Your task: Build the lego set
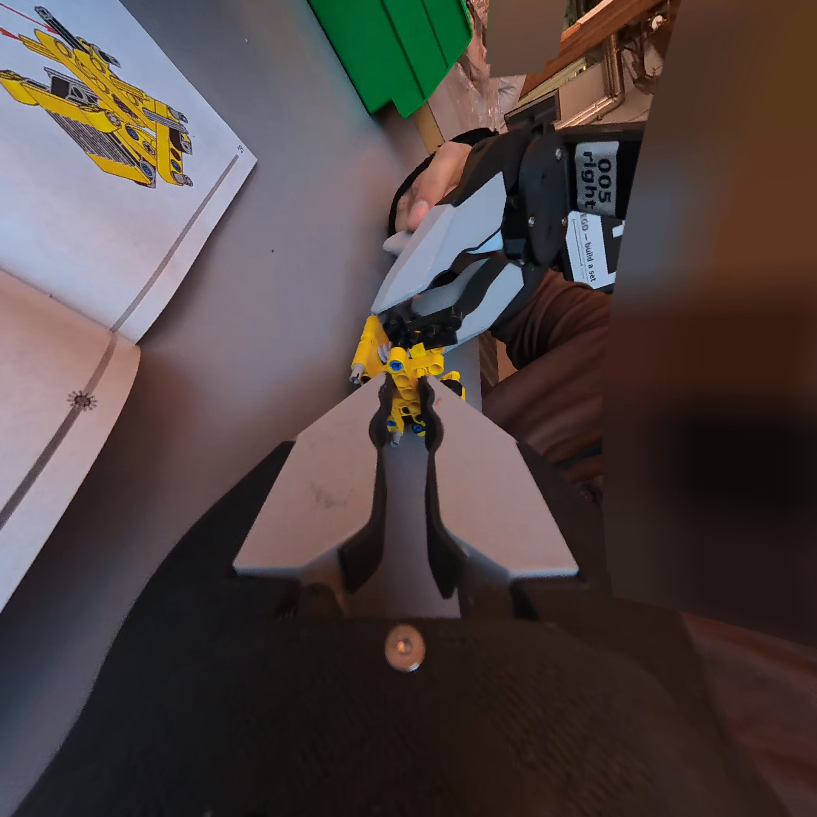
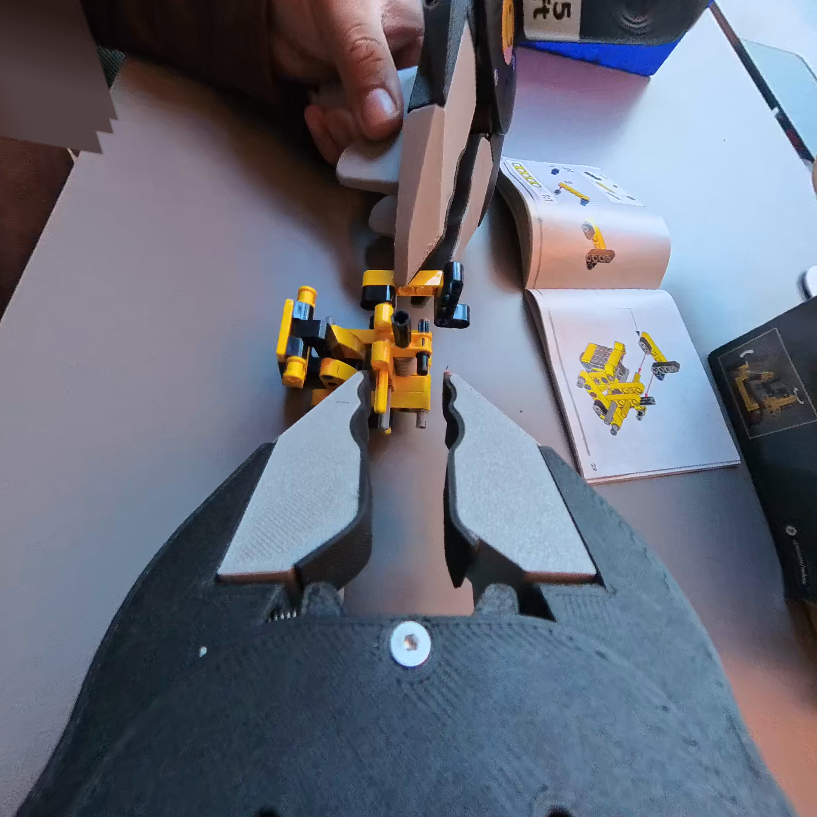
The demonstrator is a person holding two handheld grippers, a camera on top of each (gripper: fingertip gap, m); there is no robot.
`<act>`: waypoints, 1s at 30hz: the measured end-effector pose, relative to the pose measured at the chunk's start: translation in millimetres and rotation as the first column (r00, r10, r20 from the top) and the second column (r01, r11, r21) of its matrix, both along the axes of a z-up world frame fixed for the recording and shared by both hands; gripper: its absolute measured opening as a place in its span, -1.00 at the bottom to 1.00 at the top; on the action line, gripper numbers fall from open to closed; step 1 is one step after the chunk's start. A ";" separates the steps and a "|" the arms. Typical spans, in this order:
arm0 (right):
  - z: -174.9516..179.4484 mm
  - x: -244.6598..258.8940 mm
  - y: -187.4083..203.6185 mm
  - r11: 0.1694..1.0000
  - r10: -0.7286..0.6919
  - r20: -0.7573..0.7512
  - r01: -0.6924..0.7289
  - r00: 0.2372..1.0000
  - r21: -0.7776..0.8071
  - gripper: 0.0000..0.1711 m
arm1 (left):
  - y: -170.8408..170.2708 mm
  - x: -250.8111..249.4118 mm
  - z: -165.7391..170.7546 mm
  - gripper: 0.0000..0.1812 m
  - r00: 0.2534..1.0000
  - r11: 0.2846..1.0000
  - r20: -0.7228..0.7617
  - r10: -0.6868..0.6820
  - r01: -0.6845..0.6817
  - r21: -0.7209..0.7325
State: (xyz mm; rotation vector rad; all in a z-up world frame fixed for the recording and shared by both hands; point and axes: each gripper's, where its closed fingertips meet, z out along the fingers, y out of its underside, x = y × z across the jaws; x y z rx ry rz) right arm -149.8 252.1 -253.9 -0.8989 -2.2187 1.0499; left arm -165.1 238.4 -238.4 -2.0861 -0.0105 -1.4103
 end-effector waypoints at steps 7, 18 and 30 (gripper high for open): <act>2.4 2.7 -3.6 1.000 0.025 -0.022 -0.025 0.999 0.002 -0.75 | -12.9 0.7 4.1 -0.88 0.999 0.999 0.040 -0.032 0.032 0.001; 3.9 0.2 -13.2 0.998 0.045 0.003 -0.045 0.999 -0.045 -0.75 | -21.1 12.4 -2.4 -0.89 0.995 0.995 -0.006 -0.097 0.097 -0.020; 1.1 0.5 -12.1 0.999 0.028 0.027 -0.028 0.999 -0.032 -0.77 | -17.0 13.5 0.7 -0.94 0.998 0.998 0.009 -0.062 0.062 -0.004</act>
